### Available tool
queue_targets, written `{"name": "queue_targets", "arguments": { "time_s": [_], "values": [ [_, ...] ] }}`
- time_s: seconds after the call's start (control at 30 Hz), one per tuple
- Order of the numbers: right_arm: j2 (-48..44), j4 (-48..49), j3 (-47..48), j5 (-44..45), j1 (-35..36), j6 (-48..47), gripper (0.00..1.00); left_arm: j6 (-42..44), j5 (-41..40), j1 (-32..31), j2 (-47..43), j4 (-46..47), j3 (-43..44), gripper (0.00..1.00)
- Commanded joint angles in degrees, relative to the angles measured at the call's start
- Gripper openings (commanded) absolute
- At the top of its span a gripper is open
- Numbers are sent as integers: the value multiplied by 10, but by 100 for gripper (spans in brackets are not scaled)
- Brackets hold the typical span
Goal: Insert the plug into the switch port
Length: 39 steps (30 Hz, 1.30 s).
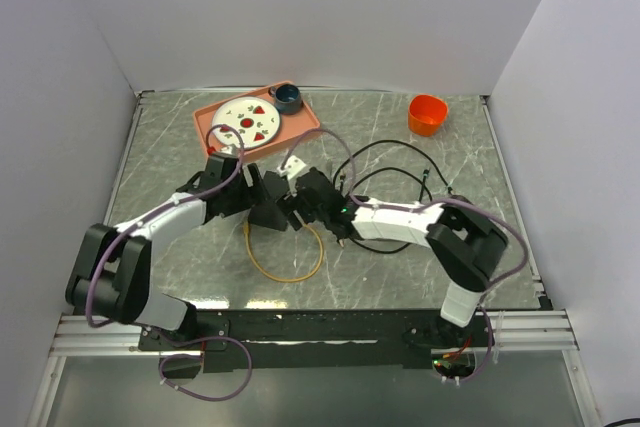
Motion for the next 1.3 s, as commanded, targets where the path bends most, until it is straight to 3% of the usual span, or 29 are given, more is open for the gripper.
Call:
{"name": "queue_targets", "arguments": {
  "time_s": [0.0, 0.3, 0.43, 0.57, 0.8, 0.9, 1.03, 1.13, 1.17, 1.2, 1.27],
  "values": [
    [-94, 29, -34, 41, -29, 42, 87, 19, -14, 3, -54, -30, 47, 91],
    [-128, 25, -59, -2, -117, 107, 84, 30, 31, -9, -78, -28, 63, 89],
    [-56, -41, 15, 26, -120, 97, 72, 28, 33, -14, -84, -28, 58, 89],
    [22, -117, 114, 47, -121, 102, 72, 24, 33, -16, -86, -27, 51, 88],
    [100, -158, 179, 79, -123, 111, 69, 21, 44, -17, -92, -18, 29, 88],
    [122, -172, 197, 93, -126, 115, 62, 22, 46, -17, -94, -16, 23, 88],
    [155, -183, 212, 92, -126, 116, 59, 22, 46, -18, -97, -14, 18, 88],
    [170, -197, 224, 85, -128, 120, 32, 23, 46, -17, -99, -15, 16, 88],
    [171, -191, 220, 75, -129, 122, 13, 24, 46, -17, -100, -17, 15, 88],
    [169, -187, 216, 70, -132, 123, 3, 24, 46, -17, -102, -20, 15, 88],
    [151, -170, 199, 62, -135, 124, 0, 25, 43, -17, -106, -23, 15, 88]
  ]
}}
